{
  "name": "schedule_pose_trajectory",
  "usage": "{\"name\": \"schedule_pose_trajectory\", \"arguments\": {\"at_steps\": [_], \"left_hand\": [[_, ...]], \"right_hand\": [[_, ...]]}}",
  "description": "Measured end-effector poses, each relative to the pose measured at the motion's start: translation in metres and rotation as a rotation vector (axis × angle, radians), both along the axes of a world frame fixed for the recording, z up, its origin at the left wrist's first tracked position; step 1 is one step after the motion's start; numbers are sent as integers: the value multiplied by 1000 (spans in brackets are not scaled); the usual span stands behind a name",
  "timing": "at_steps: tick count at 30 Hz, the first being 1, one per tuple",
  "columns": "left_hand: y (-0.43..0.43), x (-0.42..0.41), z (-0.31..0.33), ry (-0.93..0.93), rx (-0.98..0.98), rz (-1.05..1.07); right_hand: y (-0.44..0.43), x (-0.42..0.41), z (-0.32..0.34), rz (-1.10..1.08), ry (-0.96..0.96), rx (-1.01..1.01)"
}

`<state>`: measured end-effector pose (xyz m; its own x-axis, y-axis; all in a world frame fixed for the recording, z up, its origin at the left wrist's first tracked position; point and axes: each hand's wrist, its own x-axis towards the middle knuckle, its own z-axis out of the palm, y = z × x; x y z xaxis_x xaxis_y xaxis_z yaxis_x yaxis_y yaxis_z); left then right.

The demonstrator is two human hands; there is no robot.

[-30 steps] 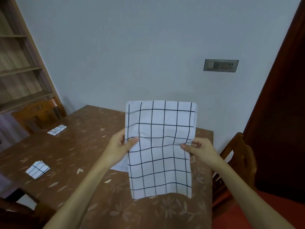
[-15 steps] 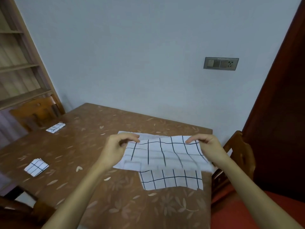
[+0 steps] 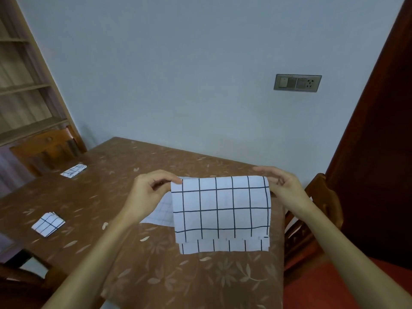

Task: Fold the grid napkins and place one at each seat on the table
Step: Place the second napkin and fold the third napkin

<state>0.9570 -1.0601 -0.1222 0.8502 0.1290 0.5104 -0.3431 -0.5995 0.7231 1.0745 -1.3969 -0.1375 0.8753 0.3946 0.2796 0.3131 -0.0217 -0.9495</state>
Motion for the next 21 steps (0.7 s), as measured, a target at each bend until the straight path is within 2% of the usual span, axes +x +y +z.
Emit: {"name": "schedule_pose_trajectory", "arguments": {"at_steps": [5,8,13,18,21], "left_hand": [[0,-1,5,-4,-3,-8],[1,-2,4,9,-42,1],[-13,-9,11,162,-121,-52],[-45,-1,5,281,176,-125],[-65,7,3,292,178,-210]], "right_hand": [[0,3,-4,-66,67,-38],[5,-5,3,-37,96,18],[20,-18,11,-25,-95,-45],[41,-33,30,76,-207,-160],[51,-41,45,146,-279,-294]]}}
